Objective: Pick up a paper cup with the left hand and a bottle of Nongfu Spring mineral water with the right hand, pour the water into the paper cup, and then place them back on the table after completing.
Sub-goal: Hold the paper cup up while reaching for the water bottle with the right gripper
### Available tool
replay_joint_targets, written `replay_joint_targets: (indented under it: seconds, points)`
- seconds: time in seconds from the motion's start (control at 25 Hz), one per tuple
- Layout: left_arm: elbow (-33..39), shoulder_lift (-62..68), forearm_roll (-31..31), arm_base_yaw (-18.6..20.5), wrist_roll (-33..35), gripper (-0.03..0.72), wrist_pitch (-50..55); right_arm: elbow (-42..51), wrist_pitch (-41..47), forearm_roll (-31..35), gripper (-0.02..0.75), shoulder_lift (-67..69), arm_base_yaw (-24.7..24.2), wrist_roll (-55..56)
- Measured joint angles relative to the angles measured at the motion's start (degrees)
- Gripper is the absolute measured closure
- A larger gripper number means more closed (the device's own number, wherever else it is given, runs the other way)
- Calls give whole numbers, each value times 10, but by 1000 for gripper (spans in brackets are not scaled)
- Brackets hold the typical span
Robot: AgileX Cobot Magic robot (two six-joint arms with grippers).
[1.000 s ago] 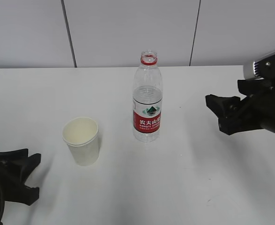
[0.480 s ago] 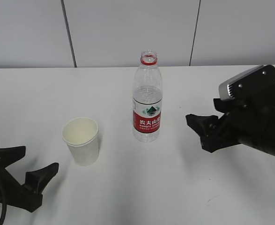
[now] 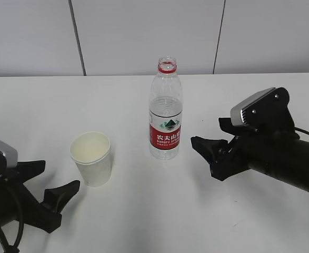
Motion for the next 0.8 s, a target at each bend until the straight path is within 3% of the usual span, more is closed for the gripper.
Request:
replay_joint_targets:
  seconds: [0.8]
  points:
    - [-139,97,84,0,-35,125,0,0,-24,-2,151,4,0,2]
